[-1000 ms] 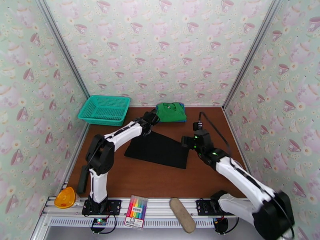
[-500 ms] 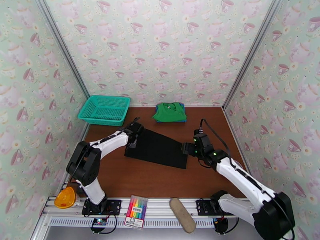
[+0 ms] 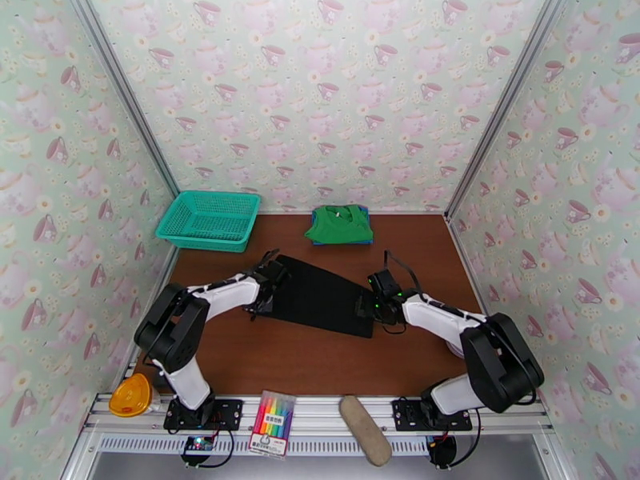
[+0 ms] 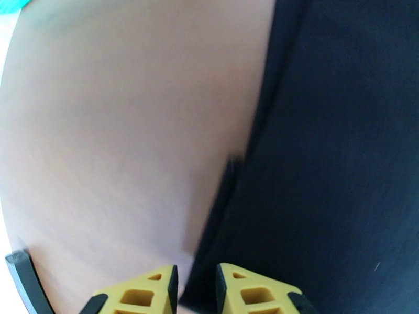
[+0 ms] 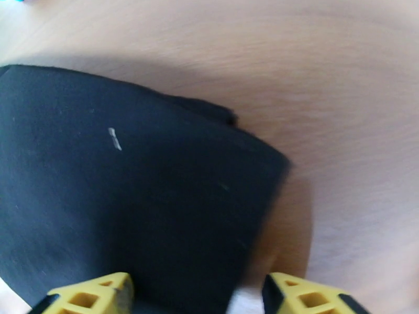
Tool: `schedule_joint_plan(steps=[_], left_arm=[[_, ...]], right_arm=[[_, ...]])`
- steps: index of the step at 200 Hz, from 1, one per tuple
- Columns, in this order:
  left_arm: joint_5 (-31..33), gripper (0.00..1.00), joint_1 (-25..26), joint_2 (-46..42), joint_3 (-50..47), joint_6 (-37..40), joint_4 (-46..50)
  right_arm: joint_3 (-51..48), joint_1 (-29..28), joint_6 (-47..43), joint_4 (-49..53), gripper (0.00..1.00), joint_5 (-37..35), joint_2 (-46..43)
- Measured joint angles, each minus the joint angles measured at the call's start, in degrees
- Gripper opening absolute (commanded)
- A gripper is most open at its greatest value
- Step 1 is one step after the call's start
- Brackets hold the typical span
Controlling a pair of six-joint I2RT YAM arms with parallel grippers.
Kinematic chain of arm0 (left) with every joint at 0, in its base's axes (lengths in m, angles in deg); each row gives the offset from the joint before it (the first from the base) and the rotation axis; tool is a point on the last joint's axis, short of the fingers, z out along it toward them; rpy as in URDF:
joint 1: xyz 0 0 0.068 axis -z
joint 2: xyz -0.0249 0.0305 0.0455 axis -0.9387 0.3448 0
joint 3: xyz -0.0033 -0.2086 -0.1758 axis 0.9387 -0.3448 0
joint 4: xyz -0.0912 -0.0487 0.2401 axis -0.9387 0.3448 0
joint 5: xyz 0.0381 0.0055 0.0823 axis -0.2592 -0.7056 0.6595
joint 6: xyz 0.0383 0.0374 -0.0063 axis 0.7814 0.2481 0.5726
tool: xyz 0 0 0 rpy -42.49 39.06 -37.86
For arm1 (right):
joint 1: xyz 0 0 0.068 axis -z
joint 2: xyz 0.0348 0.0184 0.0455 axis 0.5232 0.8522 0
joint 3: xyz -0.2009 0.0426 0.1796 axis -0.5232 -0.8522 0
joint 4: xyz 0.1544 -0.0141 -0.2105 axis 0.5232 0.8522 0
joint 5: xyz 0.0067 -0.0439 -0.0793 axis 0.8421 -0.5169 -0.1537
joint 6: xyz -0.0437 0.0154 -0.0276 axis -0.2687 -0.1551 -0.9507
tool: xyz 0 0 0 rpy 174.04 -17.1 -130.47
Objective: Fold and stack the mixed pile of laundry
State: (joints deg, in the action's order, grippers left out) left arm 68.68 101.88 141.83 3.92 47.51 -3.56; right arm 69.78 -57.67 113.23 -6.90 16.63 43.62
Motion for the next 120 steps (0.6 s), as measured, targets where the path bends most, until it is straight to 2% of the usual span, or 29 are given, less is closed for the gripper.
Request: schedule_joint_plan(steps=[21,50,67,120], left_arm=[[0.66,0.29,2.43,-1.84,-1.81,-2.51,2.38],[1.31,0.32,6.34,-6.67,-3.1,-5.68,6.16],[1.88,0.35,8.24,-10.38,-3.37,-7.26,8.15],[4.28,0.41,8.76,-21.46,-3.54,-8.83,13.05]], right_arm=[[0.61,-0.17,0.09,-0.92,0.63,1.07,1.07],[3.76,-1.97,0.07,-0.13,0.71,1.11,3.78],[6.01,-3.17,-0.02,0.15,0.73,1.18,5.57],[8.2,-3.91,-1.16,5.01,0.72,-0.63,6.03]])
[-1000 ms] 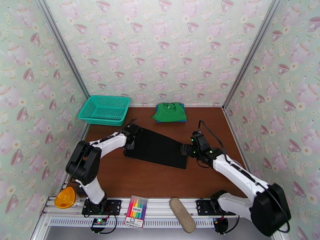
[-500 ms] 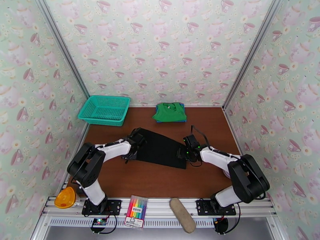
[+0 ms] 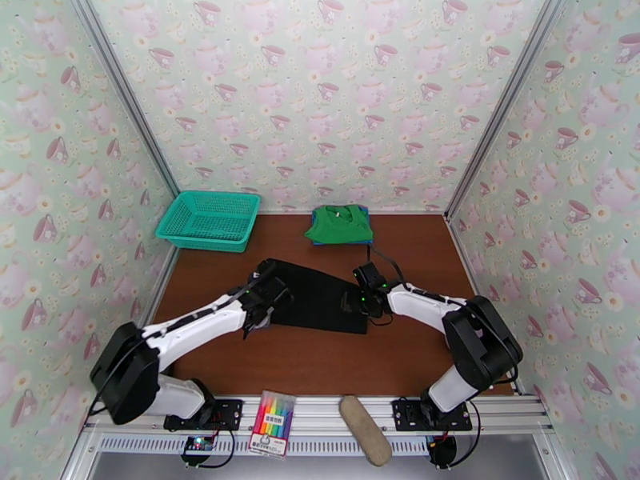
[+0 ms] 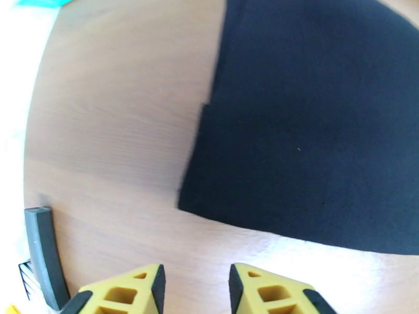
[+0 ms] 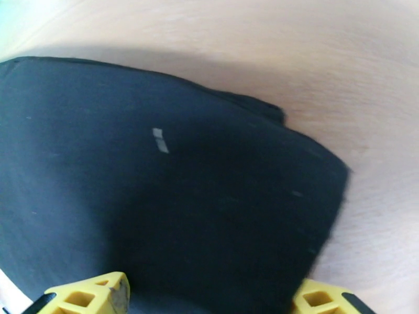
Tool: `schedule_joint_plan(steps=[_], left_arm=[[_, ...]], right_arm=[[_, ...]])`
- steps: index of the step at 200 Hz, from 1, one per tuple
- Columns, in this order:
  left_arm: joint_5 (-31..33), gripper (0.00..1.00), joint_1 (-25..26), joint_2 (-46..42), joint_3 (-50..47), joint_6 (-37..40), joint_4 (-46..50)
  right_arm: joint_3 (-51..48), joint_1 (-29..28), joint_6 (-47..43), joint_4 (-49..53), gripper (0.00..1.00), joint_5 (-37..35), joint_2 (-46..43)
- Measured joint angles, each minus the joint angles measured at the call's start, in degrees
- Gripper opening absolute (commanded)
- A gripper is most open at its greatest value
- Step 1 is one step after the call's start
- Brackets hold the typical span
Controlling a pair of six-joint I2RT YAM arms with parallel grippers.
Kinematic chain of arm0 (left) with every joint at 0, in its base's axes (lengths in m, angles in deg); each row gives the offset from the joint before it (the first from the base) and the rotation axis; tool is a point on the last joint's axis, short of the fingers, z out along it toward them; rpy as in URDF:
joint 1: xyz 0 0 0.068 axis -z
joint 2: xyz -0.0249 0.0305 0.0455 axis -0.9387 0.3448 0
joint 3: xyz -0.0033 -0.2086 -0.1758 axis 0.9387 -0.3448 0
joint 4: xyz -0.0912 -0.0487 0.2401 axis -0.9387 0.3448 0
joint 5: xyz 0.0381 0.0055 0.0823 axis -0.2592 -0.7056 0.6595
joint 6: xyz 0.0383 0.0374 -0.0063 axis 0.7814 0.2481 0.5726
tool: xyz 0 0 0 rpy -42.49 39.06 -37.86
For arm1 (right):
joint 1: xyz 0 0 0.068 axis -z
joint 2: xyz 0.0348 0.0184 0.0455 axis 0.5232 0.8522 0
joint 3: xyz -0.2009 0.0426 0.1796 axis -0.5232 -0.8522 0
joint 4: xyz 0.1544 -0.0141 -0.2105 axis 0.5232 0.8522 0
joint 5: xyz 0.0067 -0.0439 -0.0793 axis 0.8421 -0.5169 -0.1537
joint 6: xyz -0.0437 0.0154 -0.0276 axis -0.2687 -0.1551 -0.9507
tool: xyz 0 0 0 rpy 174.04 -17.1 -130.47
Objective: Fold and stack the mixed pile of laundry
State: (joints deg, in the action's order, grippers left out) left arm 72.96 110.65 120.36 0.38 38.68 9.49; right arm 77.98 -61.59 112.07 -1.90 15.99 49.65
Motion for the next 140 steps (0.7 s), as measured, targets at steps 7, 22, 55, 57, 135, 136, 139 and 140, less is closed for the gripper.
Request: schedule_joint_plan(steps=[7,22,55,57,135,136,139,140], left_arm=[[0.26,0.41,-0.2,-0.92,0.0,0.0,0.28],[0.52,0.41,-0.5,-2.27,0.0,0.02,0.52],[0.52,0.42,-0.76,-2.93,0.0,0.44,0.46],[0.52,0.42,-0.76,-2.93,0.0,0.5,0.46],[0.44,0.43,-1.42,-3.32,0.0,2.97,-1.33],[0.44,0.43,-1.42,-3.39,0.0,3.02,-1.38],[0.44,0.43,-1.42,-3.48,0.0,3.04,-1.49],[0.44,0.43,-1.42,-3.5,0.0,3.06,-1.51]], right_arm=[[0.02,0.0,-0.15,0.83,0.71,-0.26,-0.07],[0.07,0.04,-0.33,2.29,0.68,-0.85,-0.07],[1.03,-0.02,-0.26,3.91,0.63,-0.94,0.87],[1.22,-0.02,-0.22,3.98,0.63,-0.94,1.07],[10.45,-3.56,1.49,11.02,0.42,-4.61,10.14],[10.49,-3.56,1.6,11.02,0.41,-4.63,10.19],[10.62,-3.63,1.46,10.99,0.36,-4.61,10.29],[10.69,-3.67,1.27,11.02,0.34,-4.61,10.43]])
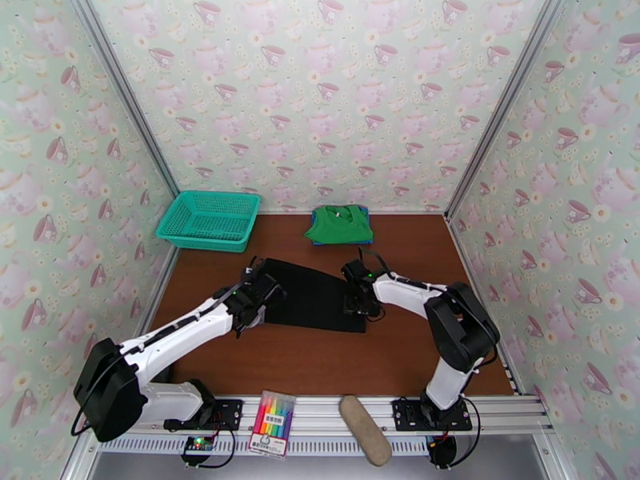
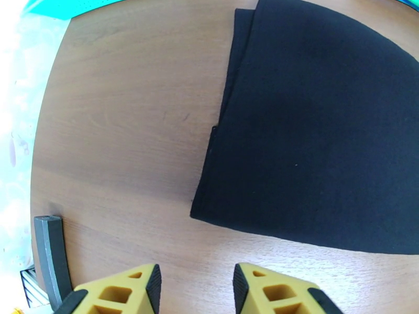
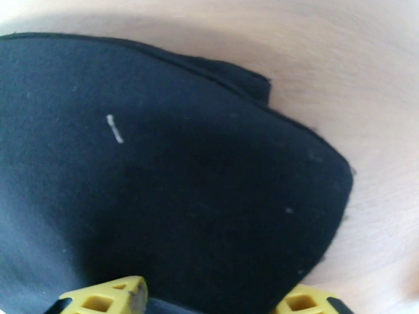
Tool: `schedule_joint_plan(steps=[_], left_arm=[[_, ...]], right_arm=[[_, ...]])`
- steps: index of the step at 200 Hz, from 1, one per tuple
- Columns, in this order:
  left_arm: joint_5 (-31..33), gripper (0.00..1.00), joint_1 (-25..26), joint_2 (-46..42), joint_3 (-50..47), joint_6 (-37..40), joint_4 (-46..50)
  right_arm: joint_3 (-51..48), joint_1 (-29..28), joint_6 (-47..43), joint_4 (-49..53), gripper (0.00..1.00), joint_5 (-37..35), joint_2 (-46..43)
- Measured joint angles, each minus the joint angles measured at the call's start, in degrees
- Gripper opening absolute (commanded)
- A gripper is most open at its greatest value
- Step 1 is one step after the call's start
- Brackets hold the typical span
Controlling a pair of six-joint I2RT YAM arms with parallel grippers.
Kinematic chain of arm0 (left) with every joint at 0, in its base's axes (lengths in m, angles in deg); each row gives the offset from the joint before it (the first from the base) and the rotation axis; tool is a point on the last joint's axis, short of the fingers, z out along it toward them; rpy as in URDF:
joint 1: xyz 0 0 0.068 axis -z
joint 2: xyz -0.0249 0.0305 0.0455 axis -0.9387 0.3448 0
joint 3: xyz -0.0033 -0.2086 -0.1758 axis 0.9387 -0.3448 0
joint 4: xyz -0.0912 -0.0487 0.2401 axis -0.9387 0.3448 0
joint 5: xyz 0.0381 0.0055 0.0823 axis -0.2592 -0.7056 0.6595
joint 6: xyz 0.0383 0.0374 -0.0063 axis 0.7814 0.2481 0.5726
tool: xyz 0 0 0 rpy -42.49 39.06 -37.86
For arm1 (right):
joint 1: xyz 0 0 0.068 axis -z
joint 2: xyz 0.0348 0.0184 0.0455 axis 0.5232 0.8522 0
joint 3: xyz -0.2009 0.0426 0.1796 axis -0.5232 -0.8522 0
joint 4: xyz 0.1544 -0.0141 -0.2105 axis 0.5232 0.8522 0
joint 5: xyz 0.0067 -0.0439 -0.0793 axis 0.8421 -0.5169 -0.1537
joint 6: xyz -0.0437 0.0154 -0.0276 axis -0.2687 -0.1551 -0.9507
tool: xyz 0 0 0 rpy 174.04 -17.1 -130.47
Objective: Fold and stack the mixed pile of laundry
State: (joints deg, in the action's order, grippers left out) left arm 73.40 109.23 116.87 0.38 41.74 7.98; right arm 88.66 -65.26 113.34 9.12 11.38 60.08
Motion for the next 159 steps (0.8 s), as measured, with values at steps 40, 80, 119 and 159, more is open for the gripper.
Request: schedule_joint_plan(steps=[40,80,119,159], left_arm=[[-0.61,0.42,-0.46,-1.22,-0.57,1.03,-1.42],[-2.51,0.37,-0.48,-3.04,-0.79,1.6,-1.68],[-7.04,0.18,1.62,-3.8,-0.74,1.9,-2.75],[-12.31,0.09,5.46,2.8,3.52,2.23,-5.95]], right_arm=[[1.22,-0.76,0.92,-6.14,0.0,3.15,2.12],[0.59,2.05,-2.08,-6.78,0.0,4.72,-0.09],[1.38,10.38,-10.36,4.76,0.0,-1.49,-8.37],[8.0,14.53,-22.91,12.24,0.0,-8.55,-15.32]])
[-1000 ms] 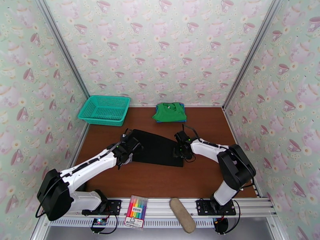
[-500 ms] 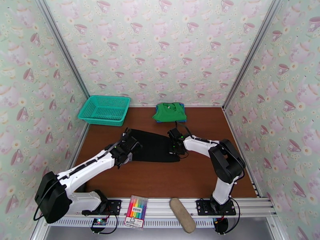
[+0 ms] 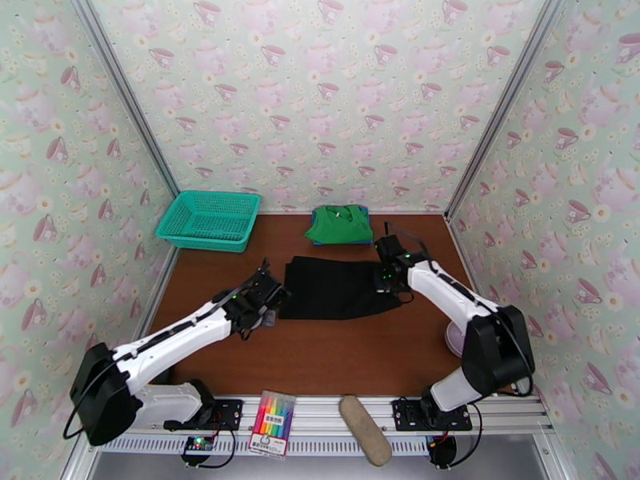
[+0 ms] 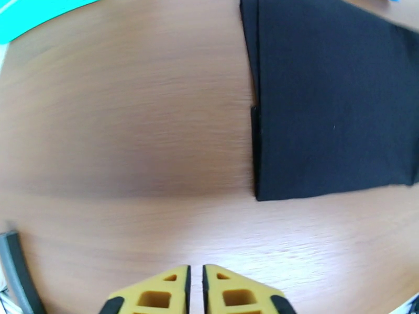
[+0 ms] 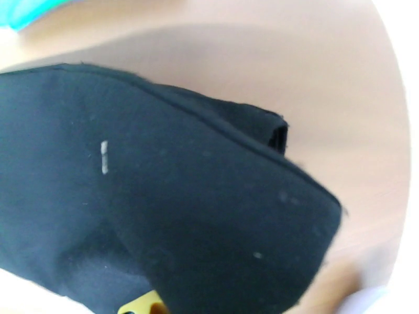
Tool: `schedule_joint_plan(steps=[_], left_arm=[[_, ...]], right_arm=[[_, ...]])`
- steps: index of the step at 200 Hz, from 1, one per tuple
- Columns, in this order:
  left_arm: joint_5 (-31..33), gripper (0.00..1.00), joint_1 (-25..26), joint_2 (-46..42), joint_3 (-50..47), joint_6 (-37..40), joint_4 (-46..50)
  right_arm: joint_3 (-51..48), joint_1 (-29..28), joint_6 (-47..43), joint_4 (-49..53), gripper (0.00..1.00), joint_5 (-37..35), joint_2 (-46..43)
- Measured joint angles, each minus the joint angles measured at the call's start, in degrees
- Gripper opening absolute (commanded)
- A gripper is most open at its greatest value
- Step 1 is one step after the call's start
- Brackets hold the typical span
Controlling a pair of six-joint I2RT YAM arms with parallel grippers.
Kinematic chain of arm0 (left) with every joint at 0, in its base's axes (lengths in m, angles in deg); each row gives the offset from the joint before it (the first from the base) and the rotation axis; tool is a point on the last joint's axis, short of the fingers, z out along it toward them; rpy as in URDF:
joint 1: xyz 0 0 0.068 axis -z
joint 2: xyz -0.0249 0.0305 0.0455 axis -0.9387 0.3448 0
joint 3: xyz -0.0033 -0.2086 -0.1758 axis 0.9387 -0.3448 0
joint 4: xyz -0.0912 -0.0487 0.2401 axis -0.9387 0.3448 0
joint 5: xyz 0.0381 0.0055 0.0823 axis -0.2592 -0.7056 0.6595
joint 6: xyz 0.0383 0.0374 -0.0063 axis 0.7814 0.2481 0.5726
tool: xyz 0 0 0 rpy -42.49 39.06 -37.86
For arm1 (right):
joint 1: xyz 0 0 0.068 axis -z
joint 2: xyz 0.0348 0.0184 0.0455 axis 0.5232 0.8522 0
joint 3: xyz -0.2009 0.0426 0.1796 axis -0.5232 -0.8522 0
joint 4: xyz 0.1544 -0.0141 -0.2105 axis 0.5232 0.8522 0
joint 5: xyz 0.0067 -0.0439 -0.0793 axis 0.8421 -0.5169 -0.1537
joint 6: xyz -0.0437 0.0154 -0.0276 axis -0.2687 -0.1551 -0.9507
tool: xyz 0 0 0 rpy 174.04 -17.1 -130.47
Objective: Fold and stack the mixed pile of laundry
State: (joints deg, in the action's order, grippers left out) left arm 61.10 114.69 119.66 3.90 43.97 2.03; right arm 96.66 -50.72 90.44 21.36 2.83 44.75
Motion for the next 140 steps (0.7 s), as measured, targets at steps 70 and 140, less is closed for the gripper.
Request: schedule_joint_plan(steps=[70,140], left_arm=[[-4.15,0.05,3.72,17.22,15.56,2.1,-7.8],[-4.5,0.02,-2.86,27.71,18.91,5.84,-9.66]], right_arm=[[7.04,2.05,-10.8,5.27,0.0,-7.45,6.69],[20.72,0.07,-11.34,9.94,0.0,-4.22,11.39]])
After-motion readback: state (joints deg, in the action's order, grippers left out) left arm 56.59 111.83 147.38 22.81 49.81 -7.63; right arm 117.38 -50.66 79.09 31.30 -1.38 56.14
